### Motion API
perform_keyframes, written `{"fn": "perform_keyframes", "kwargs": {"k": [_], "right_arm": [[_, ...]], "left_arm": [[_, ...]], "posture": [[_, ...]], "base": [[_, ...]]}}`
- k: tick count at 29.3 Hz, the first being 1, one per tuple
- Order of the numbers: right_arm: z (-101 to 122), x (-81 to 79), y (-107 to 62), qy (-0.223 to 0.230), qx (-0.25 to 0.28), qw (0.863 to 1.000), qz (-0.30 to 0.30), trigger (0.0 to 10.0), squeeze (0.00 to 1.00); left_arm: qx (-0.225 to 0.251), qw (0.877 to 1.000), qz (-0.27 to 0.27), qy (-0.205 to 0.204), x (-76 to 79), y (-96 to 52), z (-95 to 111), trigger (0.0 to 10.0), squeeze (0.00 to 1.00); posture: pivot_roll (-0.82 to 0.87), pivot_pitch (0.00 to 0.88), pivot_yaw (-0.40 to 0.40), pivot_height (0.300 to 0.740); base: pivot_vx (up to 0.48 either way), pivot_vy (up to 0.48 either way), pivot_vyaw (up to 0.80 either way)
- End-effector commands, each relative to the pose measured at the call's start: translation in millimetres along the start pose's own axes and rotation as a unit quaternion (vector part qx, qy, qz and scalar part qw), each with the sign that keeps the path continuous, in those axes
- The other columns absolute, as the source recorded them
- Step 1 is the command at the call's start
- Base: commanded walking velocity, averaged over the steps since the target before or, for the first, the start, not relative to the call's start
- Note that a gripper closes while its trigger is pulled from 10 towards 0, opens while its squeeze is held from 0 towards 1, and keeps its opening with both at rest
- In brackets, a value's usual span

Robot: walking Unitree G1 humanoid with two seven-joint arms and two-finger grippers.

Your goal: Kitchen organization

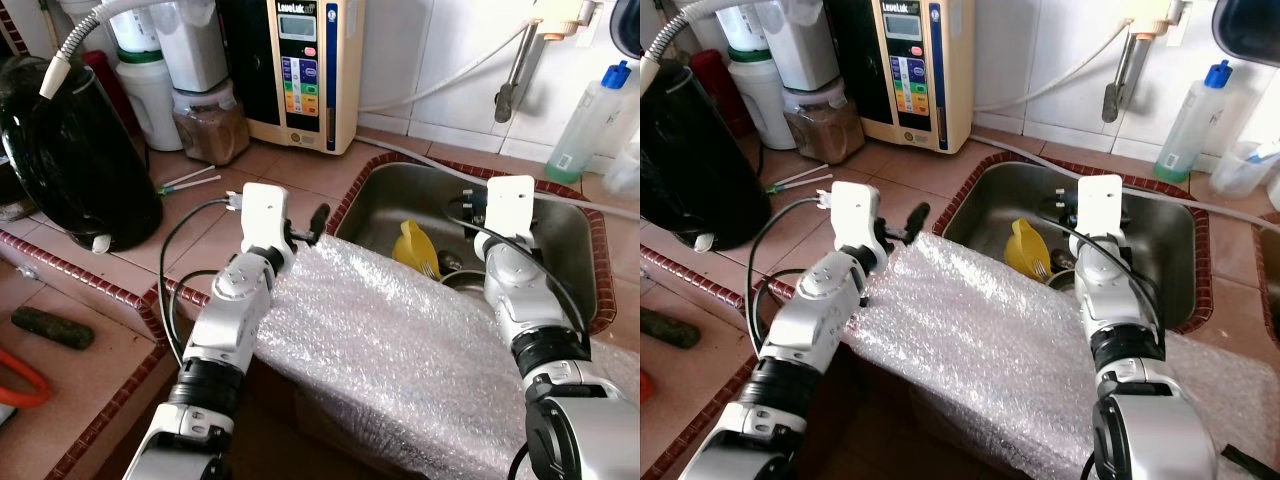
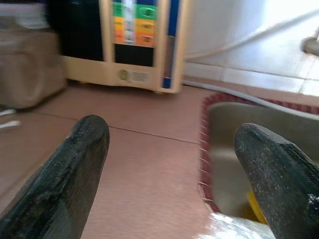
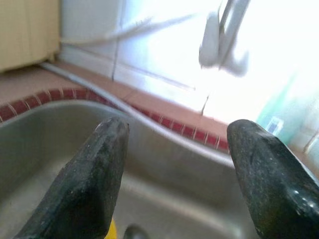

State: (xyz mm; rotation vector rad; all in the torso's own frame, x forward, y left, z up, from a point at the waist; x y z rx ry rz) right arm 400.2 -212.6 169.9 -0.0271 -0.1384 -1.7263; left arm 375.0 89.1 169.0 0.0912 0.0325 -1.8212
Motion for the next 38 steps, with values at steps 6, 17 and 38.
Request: {"fn": "perform_keyframes", "kwargs": {"k": [6, 17, 38], "right_arm": [[12.8, 11.4, -18.0, -0.013, 0.04, 0.999, 0.021, 10.0, 1.0], [33.9, 31.9, -56.6, -0.036, 0.084, 0.996, 0.013, 10.0, 1.0], [25.2, 12.9, -90.9, -0.001, 0.041, 0.999, 0.024, 10.0, 0.0]], "left_arm": [[0.019, 0.998, 0.06, 0.016, -27.8, -10.5, 8.1, 10.0, 0.0], [-0.005, 0.996, 0.047, 0.071, -26.3, -36.5, -1.3, 10.0, 0.0], [-0.039, 0.991, 0.001, 0.129, -17.8, -77.2, -21.9, 10.0, 0.0]], "posture": [[0.02, 0.0, 0.039, 0.74], [0.01, 0.0, 0.055, 0.74], [0.03, 0.0, 0.051, 0.74]], "base": [[0.0, 0.0, 0.0], [0.0, 0.0, 0.0], [0.0, 0.0, -0.15]]}}
Point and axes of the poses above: a point about 5 cm out from each wrist's last joint towards the gripper, its own y axis pointing out of the wrist towards the gripper, its own z axis along the axis of the wrist's last joint, x = y × z, the point moved 2 cm from there along y, pointing out of the wrist towards the gripper, and after that the axes turned 10 degrees about y, right-handed, at the moved point
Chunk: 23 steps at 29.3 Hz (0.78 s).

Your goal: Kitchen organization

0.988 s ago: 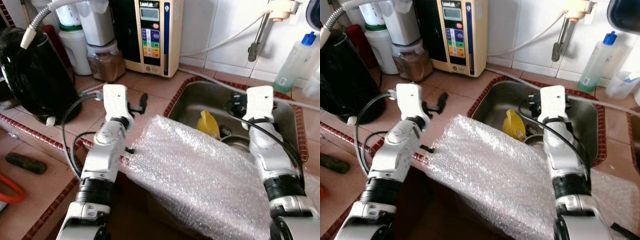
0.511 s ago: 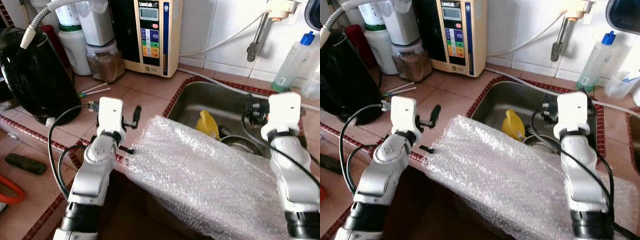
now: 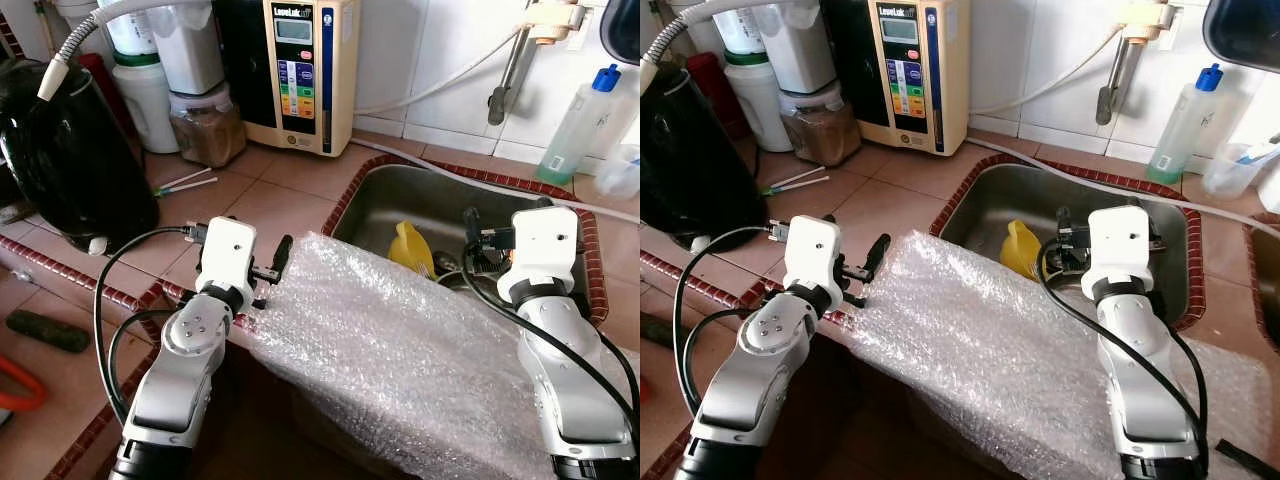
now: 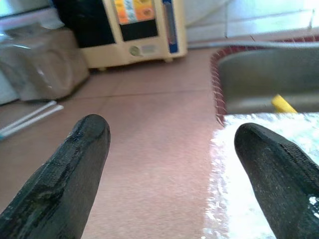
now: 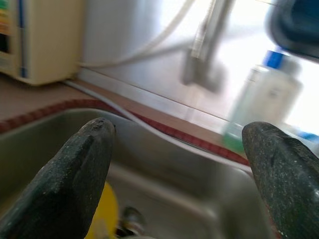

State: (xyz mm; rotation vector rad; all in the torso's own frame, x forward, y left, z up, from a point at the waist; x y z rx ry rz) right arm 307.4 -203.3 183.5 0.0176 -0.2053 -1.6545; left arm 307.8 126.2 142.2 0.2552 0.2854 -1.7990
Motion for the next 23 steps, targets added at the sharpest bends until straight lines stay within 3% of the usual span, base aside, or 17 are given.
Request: {"fn": "perform_keyframes", "kwargs": {"k": [1, 9, 14, 23], "right_arm": [[4.3, 5.7, 1.4, 0.005, 0.0, 1.0, -0.009, 10.0, 0.0], [7.1, 0.9, 1.8, 0.002, 0.002, 1.0, -0.003, 10.0, 0.0], [5.6, 0.3, -0.4, 0.01, -0.004, 1.0, -0.004, 10.0, 0.0], [2.2, -10.7, -3.2, 0.017, -0.011, 1.0, 0.013, 10.0, 0.0]], "left_arm": [[0.001, 1.0, 0.002, 0.006, -1.7, -3.3, 2.8, 10.0, 0.0], [0.021, 1.0, 0.008, 0.016, -3.7, -0.6, 14.2, 10.0, 0.0], [0.005, 1.0, 0.014, -0.014, -7.4, 0.1, 8.4, 10.0, 0.0], [0.018, 0.999, 0.022, -0.02, -10.7, 3.9, 16.1, 10.0, 0.0]], "posture": [[0.03, 0.0, 0.051, 0.74], [0.03, 0.0, 0.054, 0.74], [0.02, 0.0, 0.055, 0.74], [0.02, 0.0, 0.037, 0.74]], "base": [[0.0, 0.0, -0.75], [0.0, 0.0, -0.74], [0.0, 0.0, -0.74], [0.0, 0.0, -0.1]]}}
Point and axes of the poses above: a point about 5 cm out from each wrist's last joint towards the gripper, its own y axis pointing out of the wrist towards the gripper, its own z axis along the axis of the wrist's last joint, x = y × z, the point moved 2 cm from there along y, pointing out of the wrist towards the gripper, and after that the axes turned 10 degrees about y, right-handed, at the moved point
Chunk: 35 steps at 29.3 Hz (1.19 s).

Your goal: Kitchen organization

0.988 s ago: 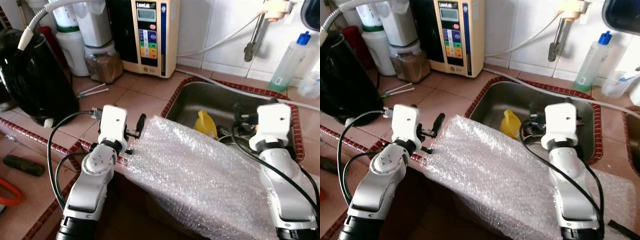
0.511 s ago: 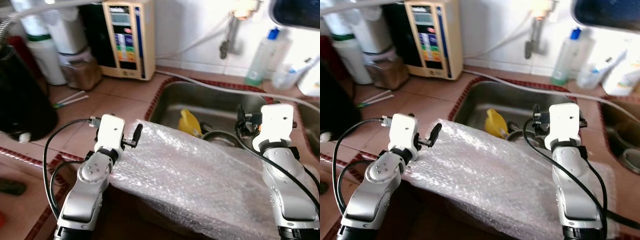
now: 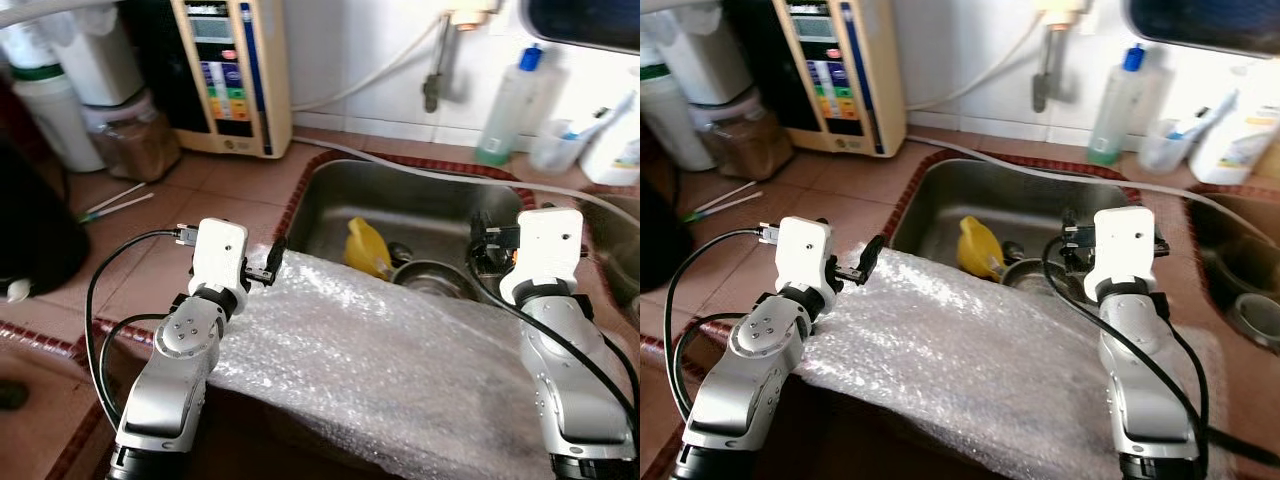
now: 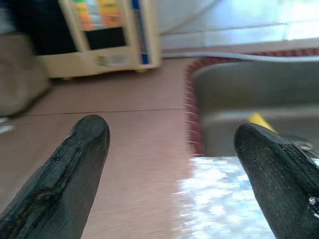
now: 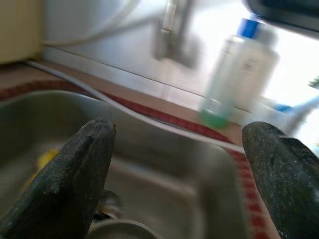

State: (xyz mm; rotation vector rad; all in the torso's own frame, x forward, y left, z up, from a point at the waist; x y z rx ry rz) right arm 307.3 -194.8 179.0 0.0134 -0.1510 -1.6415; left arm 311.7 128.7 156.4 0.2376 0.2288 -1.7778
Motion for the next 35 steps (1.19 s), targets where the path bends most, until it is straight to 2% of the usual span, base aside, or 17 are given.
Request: {"fn": "perform_keyframes", "kwargs": {"k": [1, 11, 20, 35], "right_arm": [[5.3, -4.0, -2.3, 0.004, 0.007, 1.0, 0.007, 10.0, 0.0], [0.8, -14.0, -4.9, 0.017, 0.002, 1.0, 0.013, 10.0, 0.0], [-1.2, -14.5, -6.2, 0.021, -0.002, 1.0, 0.014, 10.0, 0.0], [-0.1, -12.9, -2.8, 0.022, -0.003, 1.0, 0.02, 10.0, 0.0]], "left_arm": [[0.003, 1.0, 0.011, -0.002, -3.9, 1.9, 3.0, 10.0, 0.0], [-0.006, 1.0, -0.003, 0.0, 2.6, -0.3, 0.0, 10.0, 0.0], [-0.011, 1.0, 0.009, 0.003, -2.8, 1.0, 0.7, 10.0, 0.0], [-0.02, 1.0, 0.013, -0.003, -1.1, 1.0, -2.7, 10.0, 0.0]], "posture": [[0.02, 0.0, 0.046, 0.74], [0.02, 0.0, 0.066, 0.74], [0.02, 0.0, 0.064, 0.74], [0.01, 0.0, 0.052, 0.74]], "base": [[0.0, 0.0, 0.0], [0.0, 0.0, 0.0], [0.0, 0.0, 0.0], [0.0, 0.0, 0.0]]}}
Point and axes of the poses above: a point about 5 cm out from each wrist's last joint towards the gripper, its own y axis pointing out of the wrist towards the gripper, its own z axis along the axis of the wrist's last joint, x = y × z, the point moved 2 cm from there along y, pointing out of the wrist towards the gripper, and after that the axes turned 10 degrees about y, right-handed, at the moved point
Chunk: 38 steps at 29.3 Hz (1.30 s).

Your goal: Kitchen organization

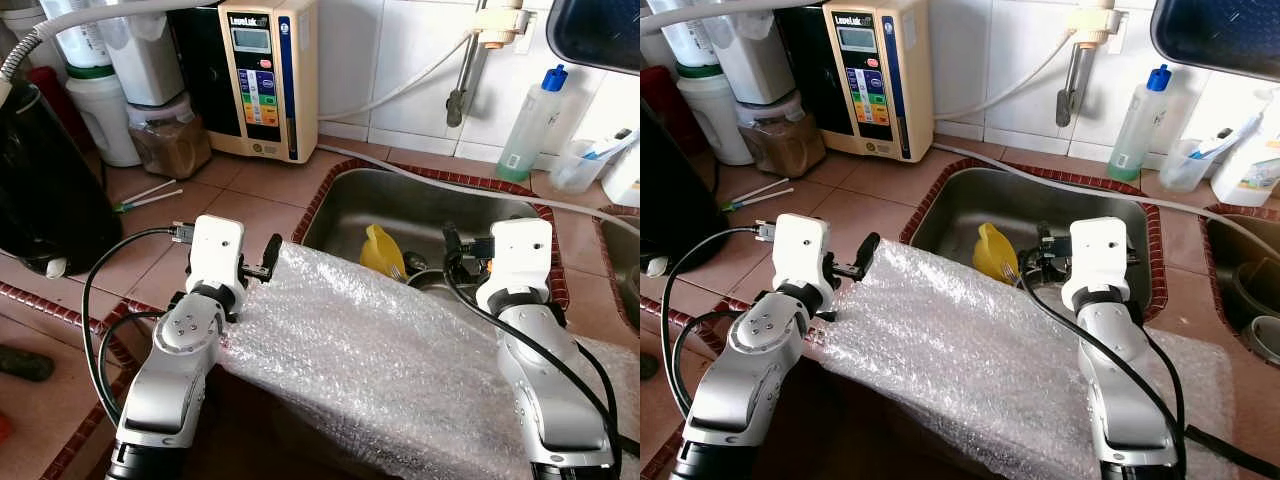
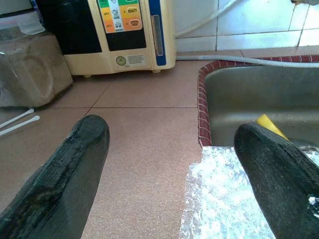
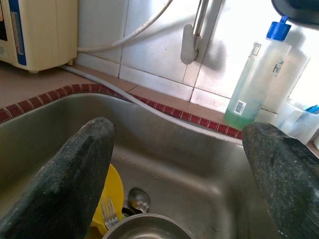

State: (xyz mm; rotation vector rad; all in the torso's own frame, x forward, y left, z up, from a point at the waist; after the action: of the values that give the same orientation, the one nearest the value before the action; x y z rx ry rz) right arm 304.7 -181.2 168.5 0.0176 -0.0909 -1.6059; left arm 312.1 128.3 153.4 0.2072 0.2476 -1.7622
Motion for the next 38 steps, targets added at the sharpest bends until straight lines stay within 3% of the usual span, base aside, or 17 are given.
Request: {"fn": "perform_keyframes", "kwargs": {"k": [1, 12, 38], "right_arm": [[8.8, 1.0, 1.5, 0.001, 0.014, 1.0, 0.002, 10.0, 0.0], [9.2, 2.5, 2.8, 0.0, 0.014, 1.0, 0.002, 10.0, 0.0], [8.2, 5.1, 4.2, 0.002, 0.012, 1.0, -0.003, 10.0, 0.0]], "left_arm": [[-0.004, 1.0, 0.007, 0.001, -2.1, 0.5, 0.2, 10.0, 0.0], [-0.004, 1.0, 0.009, -0.001, -2.6, 3.3, 1.0, 10.0, 0.0], [-0.006, 1.0, 0.012, -0.007, -2.1, 4.1, 1.7, 10.0, 0.0]], "posture": [[0.01, 0.0, 0.052, 0.74], [0.01, 0.0, 0.051, 0.74], [0.01, 0.0, 0.057, 0.74]], "base": [[0.0, 0.0, 0.0], [0.0, 0.0, 0.0], [-0.281, 0.0, 0.0]]}}
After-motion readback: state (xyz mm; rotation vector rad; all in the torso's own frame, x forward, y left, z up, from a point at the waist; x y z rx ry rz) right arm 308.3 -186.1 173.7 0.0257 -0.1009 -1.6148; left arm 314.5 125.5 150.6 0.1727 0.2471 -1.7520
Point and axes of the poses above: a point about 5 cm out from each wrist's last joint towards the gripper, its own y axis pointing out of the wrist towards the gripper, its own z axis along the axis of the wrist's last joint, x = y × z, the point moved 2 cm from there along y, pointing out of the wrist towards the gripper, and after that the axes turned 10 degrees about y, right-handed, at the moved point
